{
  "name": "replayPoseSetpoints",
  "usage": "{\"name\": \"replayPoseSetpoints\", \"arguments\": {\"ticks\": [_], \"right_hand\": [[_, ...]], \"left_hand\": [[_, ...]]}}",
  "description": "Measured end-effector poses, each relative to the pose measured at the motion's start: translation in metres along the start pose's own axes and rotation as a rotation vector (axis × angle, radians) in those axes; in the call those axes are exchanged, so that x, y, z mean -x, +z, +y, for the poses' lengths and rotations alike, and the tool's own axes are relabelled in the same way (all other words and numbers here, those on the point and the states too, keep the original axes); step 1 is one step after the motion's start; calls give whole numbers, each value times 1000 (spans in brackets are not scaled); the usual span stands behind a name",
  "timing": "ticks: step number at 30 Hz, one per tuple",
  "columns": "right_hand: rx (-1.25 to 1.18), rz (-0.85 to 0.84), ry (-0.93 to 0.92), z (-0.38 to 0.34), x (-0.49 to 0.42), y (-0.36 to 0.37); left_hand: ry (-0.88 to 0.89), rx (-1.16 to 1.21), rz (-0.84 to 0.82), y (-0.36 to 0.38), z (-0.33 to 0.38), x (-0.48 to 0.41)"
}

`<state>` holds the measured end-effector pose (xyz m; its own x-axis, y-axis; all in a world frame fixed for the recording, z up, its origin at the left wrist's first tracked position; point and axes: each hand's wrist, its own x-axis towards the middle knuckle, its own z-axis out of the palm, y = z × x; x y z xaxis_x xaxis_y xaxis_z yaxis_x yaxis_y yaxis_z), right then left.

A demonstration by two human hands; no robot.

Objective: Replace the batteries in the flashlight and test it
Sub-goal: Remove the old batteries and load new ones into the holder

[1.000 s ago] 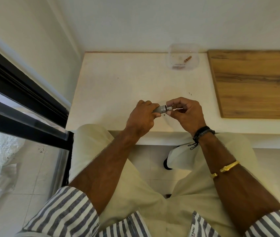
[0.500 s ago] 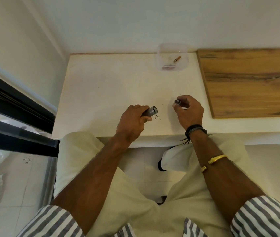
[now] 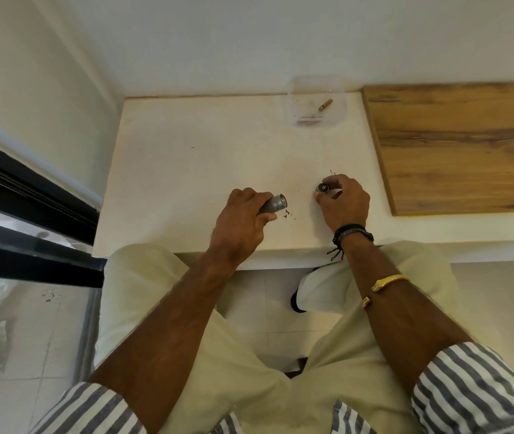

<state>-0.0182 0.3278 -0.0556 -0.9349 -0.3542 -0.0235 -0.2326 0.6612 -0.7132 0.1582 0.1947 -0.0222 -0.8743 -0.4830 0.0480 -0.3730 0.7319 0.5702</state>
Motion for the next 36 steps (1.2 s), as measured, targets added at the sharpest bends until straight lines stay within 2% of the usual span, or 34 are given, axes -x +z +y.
{"name": "replayPoseSetpoints", "arguments": {"ticks": [2, 6, 8, 9, 14, 18, 23, 30, 33, 36], "right_hand": [[-3, -18, 11, -3, -4, 0], [-169, 186, -55, -23, 14, -17], [-302, 201, -55, -31, 26, -15], [-416, 140, -14, -34, 32, -17], [-942, -413, 345, -47, 54, -7], [-1152, -580, 485, -45, 52, -11], [-1279, -595, 550, -39, 51, -12], [-1302, -543, 574, -32, 48, -15], [-1305, -504, 572, -29, 46, -19], [-1329, -425, 555, -26, 41, -24]], "left_hand": [[12, -9, -3, -4, 0, -2], [79, -129, 18, -22, 16, 0], [94, -178, 15, -23, 15, -2], [113, -227, 17, -25, 21, -1], [210, -438, 54, -28, 24, -7], [303, -515, 71, -30, 28, -13], [364, -570, 37, -34, 31, -21], [383, -584, 28, -33, 29, -27], [346, -532, 68, -32, 24, -29], [230, -467, 122, -30, 15, -31]]}}
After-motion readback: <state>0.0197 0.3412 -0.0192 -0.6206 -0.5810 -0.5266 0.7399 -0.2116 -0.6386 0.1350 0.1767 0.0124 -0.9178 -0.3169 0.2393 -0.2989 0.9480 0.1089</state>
